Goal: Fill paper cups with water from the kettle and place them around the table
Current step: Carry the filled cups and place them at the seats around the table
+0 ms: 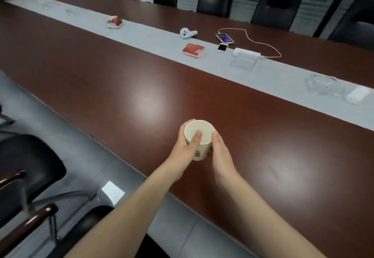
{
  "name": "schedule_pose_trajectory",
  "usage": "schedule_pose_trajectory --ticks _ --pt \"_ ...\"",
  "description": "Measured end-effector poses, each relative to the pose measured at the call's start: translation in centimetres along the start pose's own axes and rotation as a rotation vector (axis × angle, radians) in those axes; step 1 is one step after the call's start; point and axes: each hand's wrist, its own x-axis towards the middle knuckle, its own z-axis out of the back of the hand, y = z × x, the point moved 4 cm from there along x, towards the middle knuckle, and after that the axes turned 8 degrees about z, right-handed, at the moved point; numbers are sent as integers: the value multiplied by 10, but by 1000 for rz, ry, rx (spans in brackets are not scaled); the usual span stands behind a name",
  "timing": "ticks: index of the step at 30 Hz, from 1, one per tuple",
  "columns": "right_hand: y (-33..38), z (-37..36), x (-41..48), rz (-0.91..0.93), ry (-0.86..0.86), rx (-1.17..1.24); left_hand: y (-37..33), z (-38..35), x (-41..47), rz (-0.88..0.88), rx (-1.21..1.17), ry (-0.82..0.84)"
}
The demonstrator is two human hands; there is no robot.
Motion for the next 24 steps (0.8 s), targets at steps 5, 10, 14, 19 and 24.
schedule_pose_trajectory --ticks 5,10,14,19,24 --pt "-29 -29 38 17 7 -16 19 34 38 35 21 -48" --pt "-55 -35 62 8 -2 -63 42 43 61 58 63 -70" --pt "-68 -29 69 6 -22 -102 55 40 71 63 100 -84" --pt "-70 -27 70 6 5 -147 57 40 73 79 113 -111" --pt "-64 -26 72 -63 29 -151 53 39 71 125 95 -105"
